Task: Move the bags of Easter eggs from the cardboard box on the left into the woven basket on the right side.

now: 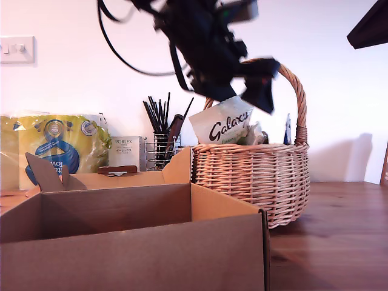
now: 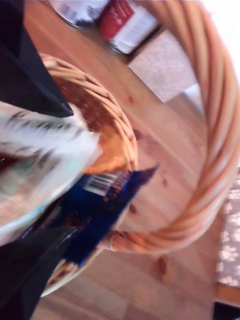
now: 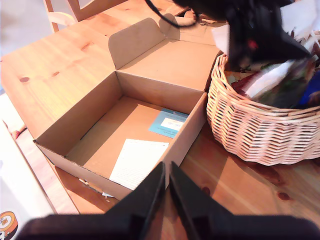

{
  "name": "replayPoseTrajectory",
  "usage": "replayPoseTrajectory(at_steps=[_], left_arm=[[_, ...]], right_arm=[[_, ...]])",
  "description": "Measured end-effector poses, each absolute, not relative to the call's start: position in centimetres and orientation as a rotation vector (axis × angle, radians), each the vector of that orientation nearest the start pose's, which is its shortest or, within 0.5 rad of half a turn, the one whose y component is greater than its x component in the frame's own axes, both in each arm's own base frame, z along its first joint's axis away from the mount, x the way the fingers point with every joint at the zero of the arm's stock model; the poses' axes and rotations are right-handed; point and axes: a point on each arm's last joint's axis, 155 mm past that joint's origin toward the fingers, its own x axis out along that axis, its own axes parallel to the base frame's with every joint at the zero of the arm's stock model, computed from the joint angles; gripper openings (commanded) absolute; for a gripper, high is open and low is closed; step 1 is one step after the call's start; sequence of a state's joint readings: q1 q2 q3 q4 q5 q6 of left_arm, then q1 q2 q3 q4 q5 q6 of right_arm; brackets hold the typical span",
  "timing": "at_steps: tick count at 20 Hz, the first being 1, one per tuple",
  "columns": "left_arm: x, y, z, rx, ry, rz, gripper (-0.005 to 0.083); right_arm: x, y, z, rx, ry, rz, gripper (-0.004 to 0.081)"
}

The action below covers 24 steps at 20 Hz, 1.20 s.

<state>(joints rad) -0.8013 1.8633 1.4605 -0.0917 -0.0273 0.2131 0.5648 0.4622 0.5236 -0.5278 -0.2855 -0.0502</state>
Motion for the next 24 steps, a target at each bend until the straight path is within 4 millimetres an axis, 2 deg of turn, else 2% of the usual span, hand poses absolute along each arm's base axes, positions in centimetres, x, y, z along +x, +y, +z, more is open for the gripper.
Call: replayPoseTrajectory(at_steps=[4,6,7,9,10,12,15,17,20,23,24], left_arm=[[39.5,-39.5,23.5,0.374,0.317,-0.797,0.0554],[39.0,-39.0,24.5,0.373,0.315,-0.797,0.0472],[38.6,-38.6,24.4,0.380,0.334,-0.798,0.0373],[37.8,-37.8,23.4,0.394,0.399,-0.801,0.0070],[37.2,-37.6,22.8,0.386,0.440,-0.811,-0.0017],[36.1,-37.5,22.0,0.382,0.495,-0.848,-0.0022],[35.4,-37.0,22.6,0.373,0.490,-0.857,-0.0022],[34.3,-35.6,22.4,0.365,0.485,-0.851,-0.0022],[33.3,-32.2,20.6,0.327,0.482,-0.808,-0.0022],[33.8,-26.9,18.5,0.262,0.502,-0.702,-0.0022],[33.9,-25.0,18.9,0.231,0.481,-0.663,-0.0022]], right_arm=[[17.7,17.4,18.6,-0.113,0.455,0.846,-0.0012],[17.7,17.4,18.6,-0.113,0.455,0.846,-0.0012],[17.7,17.4,18.6,-0.113,0.455,0.846,-0.0012],[17.8,17.3,18.6,-0.114,0.454,0.841,-0.0012],[17.9,17.3,18.7,-0.114,0.451,0.839,-0.0012],[17.9,17.2,18.7,-0.114,0.449,0.834,-0.0012],[19.3,16.0,18.8,-0.103,0.443,0.734,-0.0012],[20.8,14.7,19.6,-0.082,0.409,0.647,-0.0012],[22.6,13.5,21.7,-0.056,0.320,0.571,-0.0012],[23.7,12.0,22.5,-0.043,0.286,0.504,-0.0012],[24.0,11.4,22.5,-0.046,0.285,0.481,-0.0013]])
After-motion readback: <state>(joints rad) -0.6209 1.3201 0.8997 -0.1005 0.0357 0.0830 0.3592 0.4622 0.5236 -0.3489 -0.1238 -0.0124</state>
